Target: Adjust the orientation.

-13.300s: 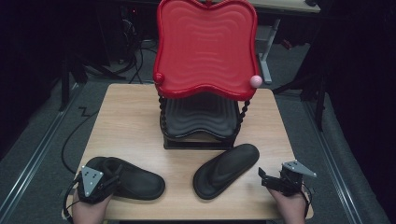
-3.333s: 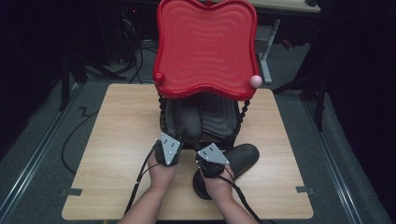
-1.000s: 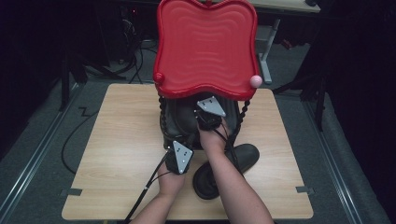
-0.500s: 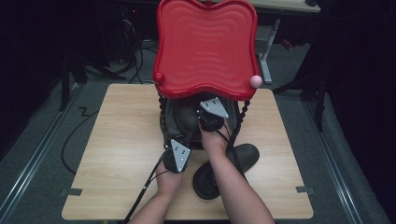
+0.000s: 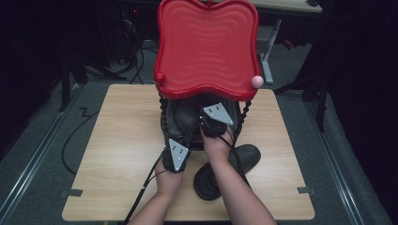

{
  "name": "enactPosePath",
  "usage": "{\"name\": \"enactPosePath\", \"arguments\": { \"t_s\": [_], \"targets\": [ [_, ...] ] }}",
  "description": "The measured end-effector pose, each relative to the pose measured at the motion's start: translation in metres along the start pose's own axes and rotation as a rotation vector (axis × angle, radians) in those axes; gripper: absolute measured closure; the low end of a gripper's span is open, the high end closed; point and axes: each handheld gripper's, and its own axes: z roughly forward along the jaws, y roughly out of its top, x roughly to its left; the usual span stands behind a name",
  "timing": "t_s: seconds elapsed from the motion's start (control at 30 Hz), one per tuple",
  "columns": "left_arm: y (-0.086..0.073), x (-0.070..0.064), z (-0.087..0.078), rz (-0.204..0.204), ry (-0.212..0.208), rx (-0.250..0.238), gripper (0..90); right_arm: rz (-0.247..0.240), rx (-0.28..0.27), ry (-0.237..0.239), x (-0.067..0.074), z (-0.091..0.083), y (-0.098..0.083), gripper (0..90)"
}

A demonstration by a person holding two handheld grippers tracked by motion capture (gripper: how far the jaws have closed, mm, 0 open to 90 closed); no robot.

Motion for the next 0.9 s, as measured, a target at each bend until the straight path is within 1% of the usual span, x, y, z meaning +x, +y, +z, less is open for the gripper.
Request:
{"name": "enactPosePath", "arguments": {
  "t_s": [0.07, 0.1, 0.13, 0.23, 0.27, 0.33, 0.5, 0.53, 0.6, 0.67, 0.7, 0.77, 0.83, 0.9],
  "targets": [
    [0.000, -0.001, -0.004, -0.002, -0.006, -0.017, 84.3, 0.007, -0.008, 0.004, -0.001, -0.007, -0.003, 78.9],
    [0.001, -0.001, -0.005, -0.002, -0.003, -0.024, 84.2, 0.002, -0.010, 0.007, -0.003, -0.014, -0.006, 78.9],
    [0.001, -0.001, -0.005, -0.005, -0.001, -0.028, 84.2, 0.002, -0.010, 0.007, -0.003, -0.014, -0.006, 78.9],
    [0.003, 0.004, -0.002, -0.025, 0.018, -0.035, 84.3, -0.001, -0.018, 0.021, -0.005, -0.025, -0.010, 78.9],
    [0.004, 0.005, 0.000, -0.029, 0.022, -0.032, 84.6, -0.003, -0.023, 0.032, -0.005, -0.035, -0.013, 78.8],
    [0.007, 0.006, 0.005, -0.019, 0.034, -0.028, 84.7, -0.005, -0.025, 0.037, -0.006, -0.038, -0.014, 78.8],
    [0.009, 0.010, 0.018, -0.024, 0.056, 0.024, 87.5, -0.032, -0.040, 0.073, -0.008, -0.065, -0.024, 78.7],
    [0.008, 0.010, 0.020, -0.026, 0.053, 0.027, 87.7, -0.034, -0.044, 0.080, -0.009, -0.070, -0.026, 78.7],
    [0.009, 0.009, 0.023, -0.014, 0.055, 0.026, 87.6, -0.033, -0.051, 0.088, -0.011, -0.081, -0.030, 78.4],
    [0.011, 0.009, 0.024, -0.020, 0.049, 0.031, 87.5, -0.029, -0.056, 0.100, -0.014, -0.093, -0.034, 77.1],
    [0.012, 0.010, 0.023, -0.023, 0.043, 0.028, 85.4, -0.029, -0.060, 0.104, -0.016, -0.099, -0.036, 75.8],
    [0.015, 0.009, 0.018, -0.012, 0.034, 0.010, 82.9, -0.027, -0.058, 0.112, -0.019, -0.110, -0.041, 72.6],
    [0.017, 0.007, 0.009, 0.010, 0.022, -0.004, 80.9, -0.015, -0.044, 0.123, -0.026, -0.122, -0.049, 70.1],
    [0.018, 0.008, -0.004, 0.021, 0.011, -0.018, 78.1, -0.008, -0.017, 0.116, -0.034, -0.134, -0.060, 68.6]
  ]
}}
